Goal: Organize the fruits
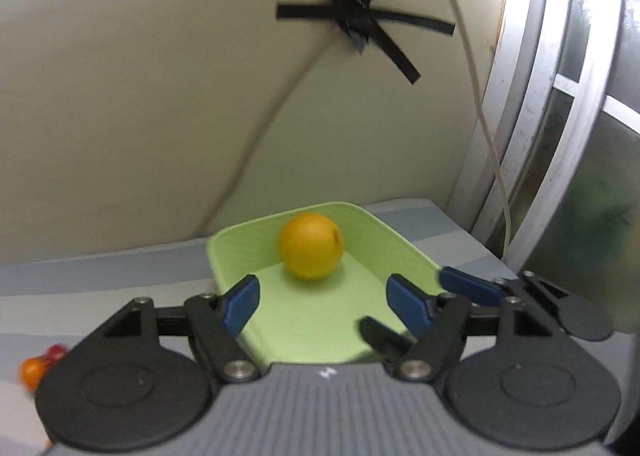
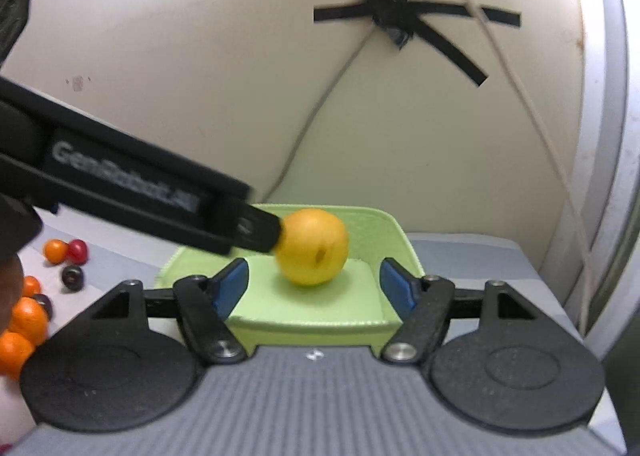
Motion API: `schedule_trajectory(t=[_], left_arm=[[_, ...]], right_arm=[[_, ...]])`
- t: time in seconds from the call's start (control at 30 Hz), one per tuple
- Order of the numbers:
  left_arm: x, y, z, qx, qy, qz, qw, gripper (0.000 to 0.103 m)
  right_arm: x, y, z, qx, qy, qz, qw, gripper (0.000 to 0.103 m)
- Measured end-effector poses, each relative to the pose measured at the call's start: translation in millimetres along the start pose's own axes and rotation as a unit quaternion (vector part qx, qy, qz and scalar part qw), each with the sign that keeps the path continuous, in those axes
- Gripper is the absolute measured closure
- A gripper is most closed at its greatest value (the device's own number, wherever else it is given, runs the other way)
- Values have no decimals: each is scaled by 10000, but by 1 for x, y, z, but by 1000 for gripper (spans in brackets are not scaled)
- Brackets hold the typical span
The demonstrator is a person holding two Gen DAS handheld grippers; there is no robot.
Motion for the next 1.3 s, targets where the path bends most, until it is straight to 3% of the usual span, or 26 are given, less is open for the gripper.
schedule_trajectory(t=[0.27,0.5,0.7,0.97,1.17,1.3], left_arm=[[55,80,0,-453,-428,-431,9971,28],[101,120,15,-499,-291,-384,9976,27],[131,149,25,-566,-138,-398,9975,27],[165,155,40,-553,-78,-277,9981,27],[186,137,46,-707,-227,-182,9971,27],[190,118,49,-777,-382,10,9962,23]], right_arm=[[32,83,25,137,-589,-113,9981,25],[54,107,51,15,-1623,-16,9867,24],[68,117,70,65,-1843,146,9827,24],[84,134,59,465,-2146,64,9756,24],[99,130,39,391,-2910,205,9557,24],[100,131,36,418,-3009,154,9526,24]])
Point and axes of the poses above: each gripper's, at about its wrist camera, not at the fingertips, and y roughly against the way its jaws point, z to its left, x to its underside, the point moved 8 cm from there along -y, roughly the way its jaws point, and after that the axes turned 14 degrees about y, right-handed, at the moved point
